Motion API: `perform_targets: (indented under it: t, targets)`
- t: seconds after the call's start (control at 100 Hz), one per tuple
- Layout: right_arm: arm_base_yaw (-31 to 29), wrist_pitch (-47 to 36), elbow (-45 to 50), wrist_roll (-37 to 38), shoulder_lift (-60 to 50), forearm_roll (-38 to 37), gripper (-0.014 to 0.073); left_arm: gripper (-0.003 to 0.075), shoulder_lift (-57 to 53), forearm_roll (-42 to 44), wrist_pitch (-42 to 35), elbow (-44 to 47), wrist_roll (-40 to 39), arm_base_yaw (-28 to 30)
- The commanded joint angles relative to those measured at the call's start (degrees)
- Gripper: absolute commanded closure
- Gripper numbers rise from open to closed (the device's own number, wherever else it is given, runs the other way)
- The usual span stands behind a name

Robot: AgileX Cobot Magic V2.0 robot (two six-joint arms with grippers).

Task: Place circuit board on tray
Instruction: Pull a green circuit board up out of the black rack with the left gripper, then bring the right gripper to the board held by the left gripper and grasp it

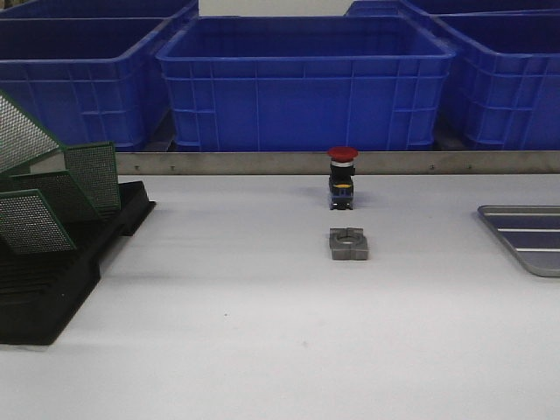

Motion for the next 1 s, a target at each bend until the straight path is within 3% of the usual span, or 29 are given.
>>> perform_targets:
  t: [0.0, 0.33, 0.55, 0.71, 0.88, 0.99]
  targets:
    - [-0.3, -4.7, -1.8, -0.2, -1.4, -0.2, 0.0652, 0.0741, -3.2, -4.8, -1.0, -2.0, -0.6, -2.7]
    - [-0.3, -4.9, -1.8, -0.2, -1.4, -0.2, 0.0652, 0.0741, -3.6, -28.9, -3.2, -2.0, -0.6, -14.6]
    - [-0.3, -7.1, -1.8, -0.2, -1.4, -0.2, 0.0652, 0.0741, -1.5, -41.9, -3.9, -2.0, 2.0, -19.5]
    - [-0.2, -5.5, -5.1, -0.1, -0.9, -0.2, 0.0652, 0.0741, 2.4, -46.1, -3.7, -2.0, 6.0, -21.8]
    - [-0.2, 8.3, -13.7, -0.2, 5.9, -0.9, 0.0652, 0.0741, 5.9, -46.6, -3.7, -2.0, 6.0, -22.0]
    - [-0.2, 11.8, -18.5, -0.2, 11.9, -0.9, 0.0652, 0.0741, 7.3, -46.6, -3.7, -2.0, 6.0, -22.0]
